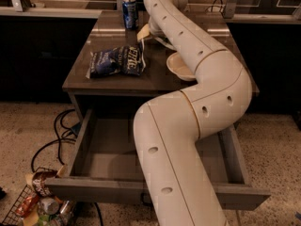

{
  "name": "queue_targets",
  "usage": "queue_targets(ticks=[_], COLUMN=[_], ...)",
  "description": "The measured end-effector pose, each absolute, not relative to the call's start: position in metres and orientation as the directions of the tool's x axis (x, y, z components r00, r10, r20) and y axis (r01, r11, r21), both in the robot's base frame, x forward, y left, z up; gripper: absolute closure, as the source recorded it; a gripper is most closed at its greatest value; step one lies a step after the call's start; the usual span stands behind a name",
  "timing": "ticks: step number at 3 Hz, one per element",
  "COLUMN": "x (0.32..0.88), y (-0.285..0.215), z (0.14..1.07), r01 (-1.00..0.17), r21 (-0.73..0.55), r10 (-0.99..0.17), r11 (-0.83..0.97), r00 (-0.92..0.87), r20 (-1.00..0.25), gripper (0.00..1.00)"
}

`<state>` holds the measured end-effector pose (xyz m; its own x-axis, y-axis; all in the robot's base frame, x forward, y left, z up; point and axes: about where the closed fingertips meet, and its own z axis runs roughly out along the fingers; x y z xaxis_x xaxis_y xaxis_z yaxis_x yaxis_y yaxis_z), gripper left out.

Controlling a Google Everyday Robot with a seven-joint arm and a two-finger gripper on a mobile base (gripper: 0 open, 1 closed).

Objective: Place green jalapeno chip bag into top drawer

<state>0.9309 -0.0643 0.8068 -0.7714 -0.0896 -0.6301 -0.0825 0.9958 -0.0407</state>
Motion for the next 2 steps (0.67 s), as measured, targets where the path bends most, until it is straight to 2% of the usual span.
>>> queue_targets(ticks=[2], x=[0.9304], y=[-0.0641], z=[0.8198], r01=[-0.082], r21=[-0.041], r10=[-0.09], r11=[0.996], r00=[-0.771], r20=[-0.63], gripper=[0.87])
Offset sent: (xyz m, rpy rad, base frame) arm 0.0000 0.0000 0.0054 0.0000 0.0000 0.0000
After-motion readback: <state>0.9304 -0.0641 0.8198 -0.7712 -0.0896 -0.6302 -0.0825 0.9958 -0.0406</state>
